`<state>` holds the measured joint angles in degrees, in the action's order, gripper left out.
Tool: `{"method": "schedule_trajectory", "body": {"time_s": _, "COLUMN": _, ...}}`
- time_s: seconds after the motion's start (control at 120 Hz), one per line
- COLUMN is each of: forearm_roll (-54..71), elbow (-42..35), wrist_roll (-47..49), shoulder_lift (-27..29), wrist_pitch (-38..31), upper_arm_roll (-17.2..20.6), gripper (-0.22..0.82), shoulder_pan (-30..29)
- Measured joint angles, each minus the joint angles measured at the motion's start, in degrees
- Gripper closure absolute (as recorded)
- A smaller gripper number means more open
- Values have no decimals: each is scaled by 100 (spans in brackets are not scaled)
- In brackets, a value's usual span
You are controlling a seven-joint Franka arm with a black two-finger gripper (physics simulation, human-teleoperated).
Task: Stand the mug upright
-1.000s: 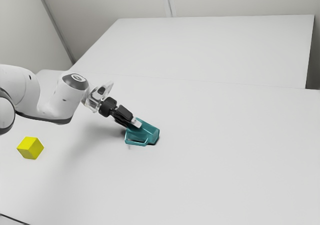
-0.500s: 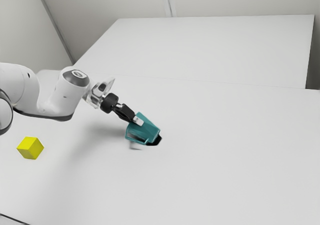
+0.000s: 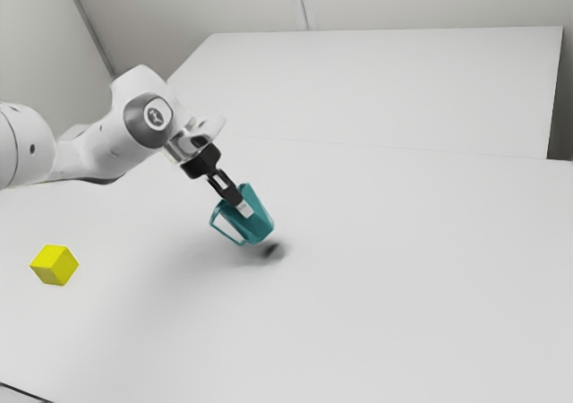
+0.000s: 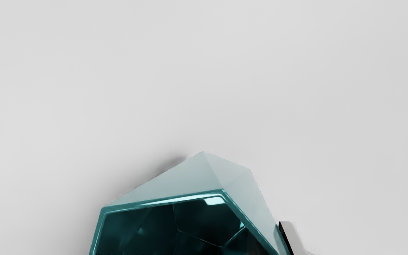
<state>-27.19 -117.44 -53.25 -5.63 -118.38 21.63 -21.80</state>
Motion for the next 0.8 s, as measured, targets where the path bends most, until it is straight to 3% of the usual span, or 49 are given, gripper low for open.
{"method": "schedule_trajectory", "body": {"time_s": 0.242, "forearm_roll": 1723, "elbow": -441, "wrist_roll": 1165, "shoulder_lift": 268, "wrist_pitch": -800, "upper_arm_roll": 418, "gripper": 78, "shoulder_pan": 11}}
{"method": "schedule_trajectory", "body": {"time_s": 0.8, "forearm_roll": 2066, "elbow": -1264, "wrist_roll": 2727, "shoulder_lift": 427, "wrist_pitch": -1955, "upper_arm_roll": 592, "gripper": 78, "shoulder_pan": 20}}
